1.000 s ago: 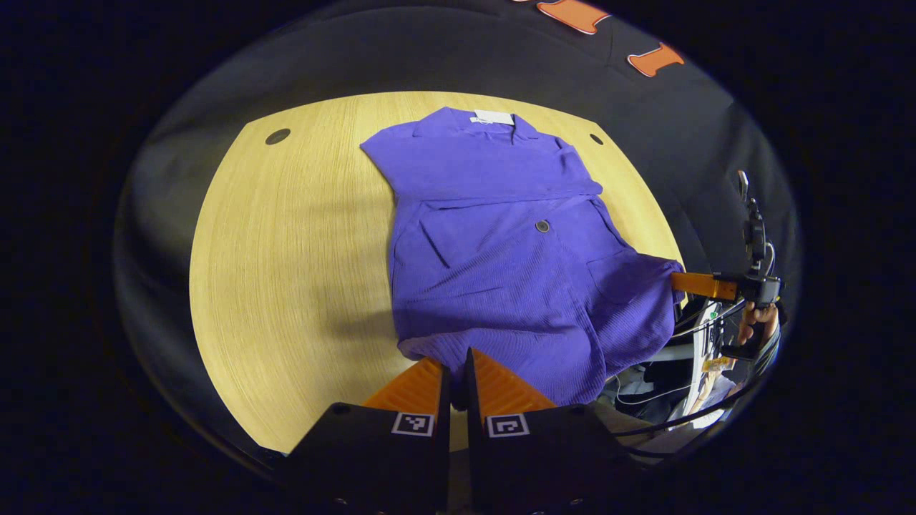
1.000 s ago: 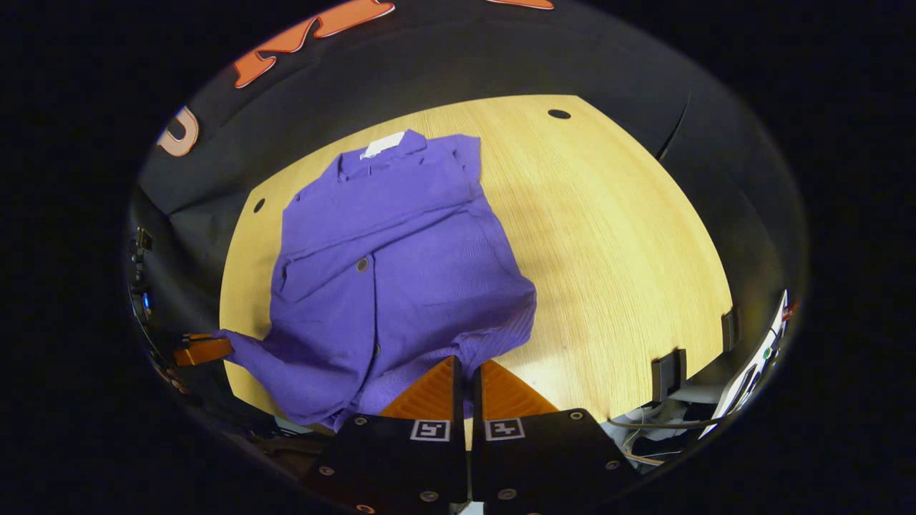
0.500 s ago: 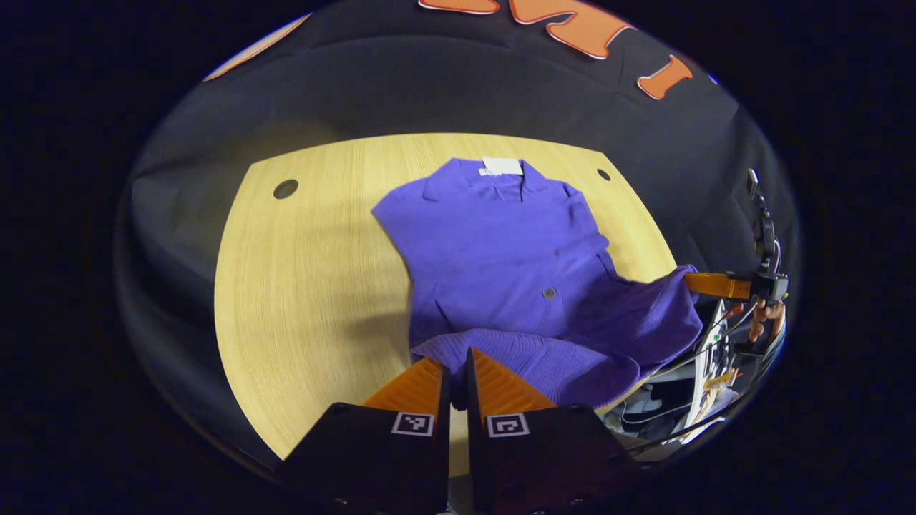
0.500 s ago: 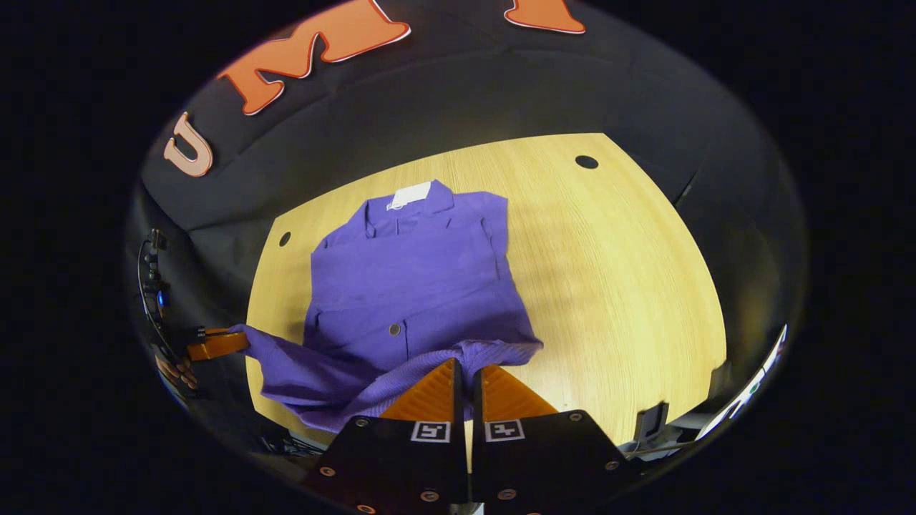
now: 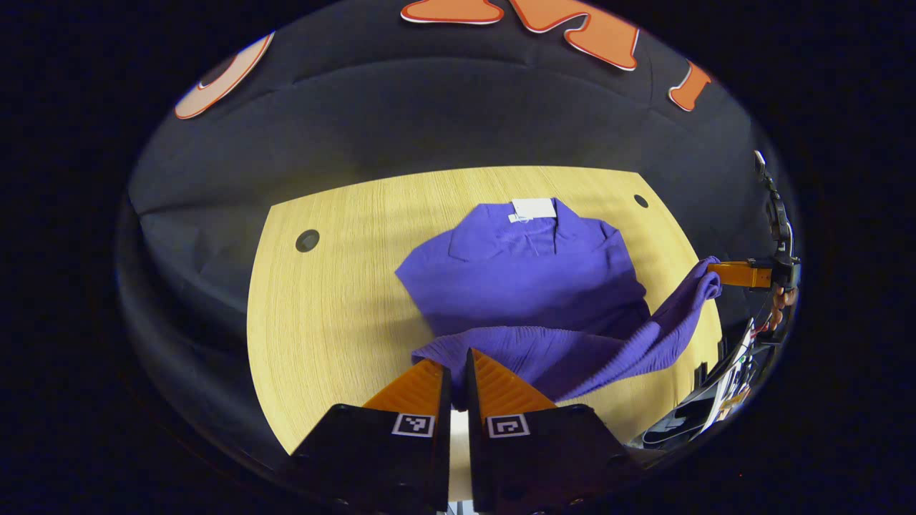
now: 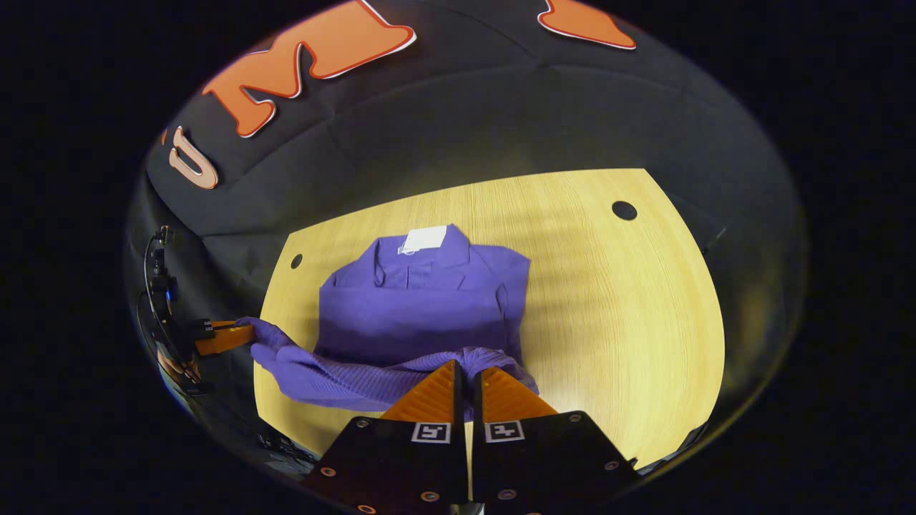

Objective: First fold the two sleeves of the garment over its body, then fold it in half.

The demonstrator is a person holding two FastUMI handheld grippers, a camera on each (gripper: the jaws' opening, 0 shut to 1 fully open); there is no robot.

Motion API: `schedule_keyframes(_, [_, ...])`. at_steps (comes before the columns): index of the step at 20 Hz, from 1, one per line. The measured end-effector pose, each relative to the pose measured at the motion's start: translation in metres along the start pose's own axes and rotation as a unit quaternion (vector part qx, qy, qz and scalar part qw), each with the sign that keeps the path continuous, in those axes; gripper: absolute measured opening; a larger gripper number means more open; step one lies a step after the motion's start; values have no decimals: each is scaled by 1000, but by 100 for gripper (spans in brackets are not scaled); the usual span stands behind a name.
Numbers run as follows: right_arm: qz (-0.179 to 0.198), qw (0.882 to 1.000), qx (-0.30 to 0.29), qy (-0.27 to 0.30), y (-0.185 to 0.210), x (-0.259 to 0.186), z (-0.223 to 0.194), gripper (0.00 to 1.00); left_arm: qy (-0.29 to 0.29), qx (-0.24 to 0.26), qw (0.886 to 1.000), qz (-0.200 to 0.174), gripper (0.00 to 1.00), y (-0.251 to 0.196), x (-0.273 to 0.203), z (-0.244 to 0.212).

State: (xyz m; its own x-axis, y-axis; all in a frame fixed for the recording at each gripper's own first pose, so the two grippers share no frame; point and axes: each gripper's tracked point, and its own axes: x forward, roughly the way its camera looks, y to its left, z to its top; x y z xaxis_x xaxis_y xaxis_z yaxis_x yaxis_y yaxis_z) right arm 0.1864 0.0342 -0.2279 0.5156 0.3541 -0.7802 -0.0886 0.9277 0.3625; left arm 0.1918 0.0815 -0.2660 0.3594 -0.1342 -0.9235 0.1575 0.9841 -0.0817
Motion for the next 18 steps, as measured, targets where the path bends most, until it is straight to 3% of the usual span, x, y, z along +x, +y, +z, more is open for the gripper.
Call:
schedule_keyframes(4, [6, 1000, -4, 6, -10, 34, 33, 2, -16, -19, 999, 21, 13, 14, 30, 40])
schedule_keyframes(8, [35, 998, 47, 14, -8, 64, 64, 2, -45, -17, 997, 53, 13, 24, 66, 79])
schedule_keyframes(11, [34, 997, 61, 11, -13, 84, 81, 2, -77, -26, 994, 78, 13, 32, 71, 104])
schedule_keyframes(14, [46, 992, 114, 2, -9, 99, 99, 4, -96, -23, 989, 107, 14, 40, 83, 117])
schedule_keyframes(16, [50, 990, 132, -11, -12, 109, 108, 10, -121, -29, 984, 128, 17, 45, 79, 127])
schedule_keyframes(17, [53, 989, 136, -19, -10, 111, 112, 15, -136, -29, 980, 144, 25, 55, 77, 136])
schedule_keyframes(18, [50, 989, 137, -33, -13, 108, 119, 31, -152, -28, 976, 153, 30, 60, 72, 143])
